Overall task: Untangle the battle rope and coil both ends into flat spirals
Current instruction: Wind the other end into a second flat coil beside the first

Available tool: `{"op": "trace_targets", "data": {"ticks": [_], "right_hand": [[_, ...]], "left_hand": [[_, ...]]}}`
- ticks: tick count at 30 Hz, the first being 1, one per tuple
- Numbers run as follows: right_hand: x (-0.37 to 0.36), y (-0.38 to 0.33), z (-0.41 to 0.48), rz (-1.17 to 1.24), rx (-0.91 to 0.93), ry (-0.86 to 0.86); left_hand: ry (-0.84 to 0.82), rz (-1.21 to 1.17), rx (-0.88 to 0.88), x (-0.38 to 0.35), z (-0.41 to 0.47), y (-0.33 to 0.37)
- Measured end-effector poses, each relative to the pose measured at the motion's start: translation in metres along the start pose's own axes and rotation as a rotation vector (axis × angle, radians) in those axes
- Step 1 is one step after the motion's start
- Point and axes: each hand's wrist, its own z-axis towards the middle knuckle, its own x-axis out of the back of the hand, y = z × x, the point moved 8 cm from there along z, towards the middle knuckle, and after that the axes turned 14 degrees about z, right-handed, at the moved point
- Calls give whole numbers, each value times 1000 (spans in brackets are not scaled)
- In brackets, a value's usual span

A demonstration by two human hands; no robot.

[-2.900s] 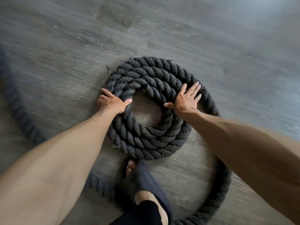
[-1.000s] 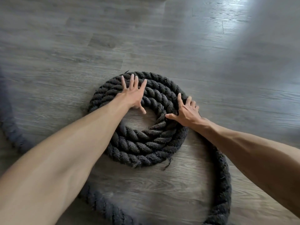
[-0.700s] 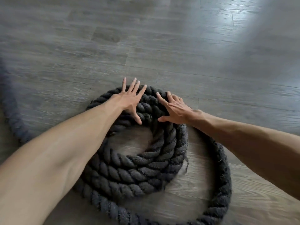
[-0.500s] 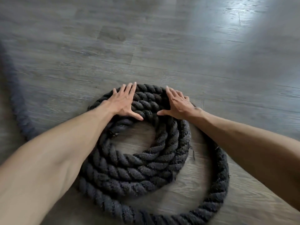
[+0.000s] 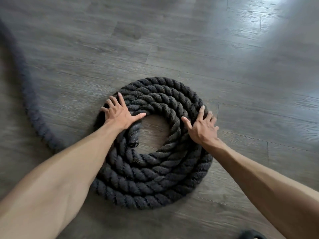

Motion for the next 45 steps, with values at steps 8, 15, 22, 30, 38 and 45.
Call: {"op": "trace_targets", "data": {"ticks": [8, 15, 22, 30, 38, 45], "right_hand": [[-17, -21, 8, -57, -46, -131], [-33, -87, 41, -102, 116, -215], [-93, -175, -13, -116, 19, -255], [-114, -200, -31, -181, 103, -317], [-131, -288, 75, -347, 381, -444], [-148, -379, 139, -457, 578, -548]], "left_hand": [[-97, -41, 104, -3, -12, -14], [-267, -16, 219, -28, -15, -64], [-450, -59, 362, -60, -14, -159], [-516, -63, 353, -69, -12, -178], [-686, -150, 475, -56, 15, -214], [-799, -265, 639, -50, 37, -232]]}}
